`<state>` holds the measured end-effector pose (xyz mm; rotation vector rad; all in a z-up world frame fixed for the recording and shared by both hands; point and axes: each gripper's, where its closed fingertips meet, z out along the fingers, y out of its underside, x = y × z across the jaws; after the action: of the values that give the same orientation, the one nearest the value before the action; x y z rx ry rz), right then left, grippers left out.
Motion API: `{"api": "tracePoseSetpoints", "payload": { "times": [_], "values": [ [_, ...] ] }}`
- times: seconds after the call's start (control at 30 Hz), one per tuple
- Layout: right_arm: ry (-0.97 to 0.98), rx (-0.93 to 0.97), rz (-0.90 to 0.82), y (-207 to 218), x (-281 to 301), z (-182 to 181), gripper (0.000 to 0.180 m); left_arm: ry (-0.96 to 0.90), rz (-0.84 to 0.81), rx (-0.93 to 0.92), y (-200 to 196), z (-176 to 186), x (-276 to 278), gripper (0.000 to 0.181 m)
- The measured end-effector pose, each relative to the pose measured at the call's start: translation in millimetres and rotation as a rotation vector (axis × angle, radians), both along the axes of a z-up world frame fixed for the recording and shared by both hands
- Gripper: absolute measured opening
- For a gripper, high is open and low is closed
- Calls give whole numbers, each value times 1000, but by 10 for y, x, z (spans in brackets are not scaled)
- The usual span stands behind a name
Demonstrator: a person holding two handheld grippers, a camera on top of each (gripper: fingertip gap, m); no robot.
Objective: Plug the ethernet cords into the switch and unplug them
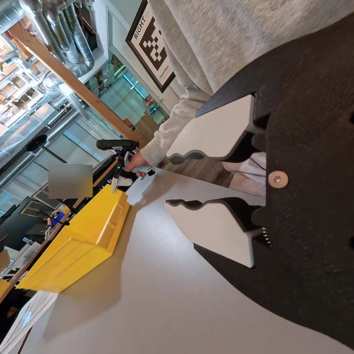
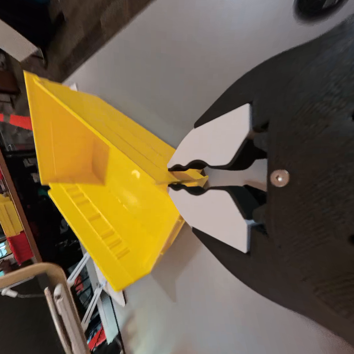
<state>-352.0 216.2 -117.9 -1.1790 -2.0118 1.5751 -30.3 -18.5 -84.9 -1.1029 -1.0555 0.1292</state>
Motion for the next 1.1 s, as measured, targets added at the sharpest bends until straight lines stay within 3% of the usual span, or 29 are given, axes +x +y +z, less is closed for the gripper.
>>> {"api": "tracePoseSetpoints", "payload": {
  "times": [0.13,0.3,0.5,1.0,1.1],
  "values": [
    [68,87,-38,556,-141,7,6,-8,-23,2,56,-14,8,38],
    [67,10,-164,1030,-304,17,6,-11,-43,-13,102,-35,17,38],
    [140,128,-158,1080,-358,13,7,-12,-47,-1,100,-27,23,39],
    [112,87,-178,1095,-358,29,8,-11,-64,-52,166,-64,36,39],
    [228,86,-269,1126,-304,364,12,-21,-84,-58,192,-82,49,37]
  ]
}}
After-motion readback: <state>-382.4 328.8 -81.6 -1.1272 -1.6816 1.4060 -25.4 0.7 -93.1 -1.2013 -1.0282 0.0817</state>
